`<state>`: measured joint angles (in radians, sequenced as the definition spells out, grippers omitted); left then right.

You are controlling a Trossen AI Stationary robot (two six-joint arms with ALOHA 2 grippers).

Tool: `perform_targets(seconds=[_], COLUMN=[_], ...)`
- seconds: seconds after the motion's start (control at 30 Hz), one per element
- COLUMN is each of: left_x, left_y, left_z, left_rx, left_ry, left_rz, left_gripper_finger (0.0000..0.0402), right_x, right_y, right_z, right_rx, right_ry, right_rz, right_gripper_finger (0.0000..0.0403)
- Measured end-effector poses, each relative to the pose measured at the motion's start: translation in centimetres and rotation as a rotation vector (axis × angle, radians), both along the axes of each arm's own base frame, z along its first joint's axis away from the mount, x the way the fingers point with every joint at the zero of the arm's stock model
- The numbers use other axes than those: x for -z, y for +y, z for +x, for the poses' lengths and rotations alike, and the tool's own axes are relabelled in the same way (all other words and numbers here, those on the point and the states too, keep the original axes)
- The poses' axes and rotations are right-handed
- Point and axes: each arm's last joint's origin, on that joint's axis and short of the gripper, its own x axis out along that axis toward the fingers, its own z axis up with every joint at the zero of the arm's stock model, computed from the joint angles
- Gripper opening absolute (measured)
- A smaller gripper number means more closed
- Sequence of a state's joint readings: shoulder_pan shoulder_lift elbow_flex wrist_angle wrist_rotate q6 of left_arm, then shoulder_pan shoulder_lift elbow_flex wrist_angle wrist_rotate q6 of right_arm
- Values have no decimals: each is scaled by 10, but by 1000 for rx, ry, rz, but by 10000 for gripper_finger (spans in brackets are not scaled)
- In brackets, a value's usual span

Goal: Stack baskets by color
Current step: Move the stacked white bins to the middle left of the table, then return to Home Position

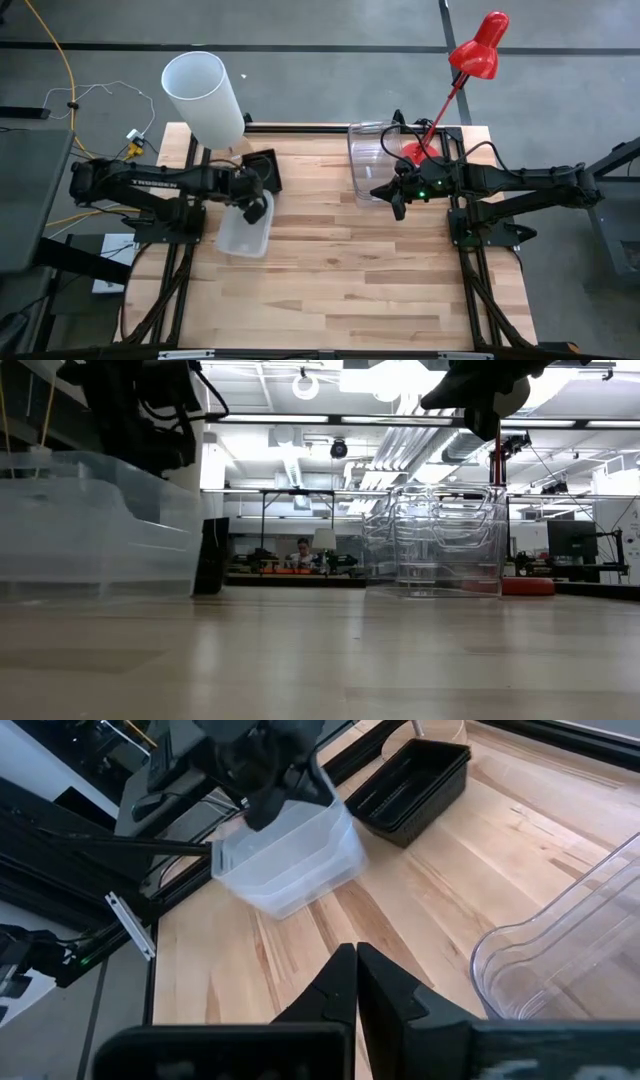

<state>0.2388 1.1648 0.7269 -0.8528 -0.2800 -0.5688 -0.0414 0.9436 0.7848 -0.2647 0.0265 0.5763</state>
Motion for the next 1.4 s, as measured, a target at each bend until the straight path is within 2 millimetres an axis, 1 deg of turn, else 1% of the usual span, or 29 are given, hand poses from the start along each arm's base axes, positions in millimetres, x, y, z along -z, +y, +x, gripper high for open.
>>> perform_targets(seconds=[0.17, 0.27, 0.33, 0.43, 0.5, 0.57, 0.63, 0.73, 0.8, 0.87, 0.97, 1.17, 1.27, 1.4], left_x=[0, -1, -7, -22, -36, -56, -81, -124, -151, -173, -194, -204, -193, -167], left_y=[12, 16, 17, 17, 18, 19, 16, 4, -6, -15, -25, -46, -54, -57], left_z=[-4, -5, -2, 5, 10, 16, 20, 25, 24, 18, 7, -12, -15, -24], left_rx=[-120, -150, -138, -89, -48, 26, 137, 354, 465, 513, 534, 616, 659, 674], left_ry=[-9, -20, -40, -88, -123, -172, -253, -440, -609, -784, -932, -992, -1056, -1148], left_rz=[24, 18, 10, 2, 5, 5, 20, 97, 171, 246, 327, 380, 393, 395], left_gripper_finger=[0, 0, 0, 0, 0, 0, 0, 0, 0, 0, 0, 0, 0, 0], right_x=[0, 0, 0, 0, 0, 0, -1, -6, -10, -13, -15, -16, -16, -17], right_y=[0, 0, 0, 0, 0, 0, 0, 1, 2, 3, 4, 4, 4, 4], right_z=[0, 0, 0, 0, 0, 0, 1, 2, 4, 5, 6, 6, 6, 6], right_rx=[0, 0, 0, -4, -6, -8, -13, -37, -64, -80, -87, -97, -89, -86], right_ry=[1, 0, 0, 1, 1, 0, -14, -61, -101, -134, -161, -169, -176, -179], right_rz=[0, 0, -1, -8, -13, -13, -9, -47, -93, -131, -152, -133, -104, -94], right_gripper_finger=[0, 0, 0, 0, 0, 0, 0, 0, 0, 0, 0, 0, 0, 0])
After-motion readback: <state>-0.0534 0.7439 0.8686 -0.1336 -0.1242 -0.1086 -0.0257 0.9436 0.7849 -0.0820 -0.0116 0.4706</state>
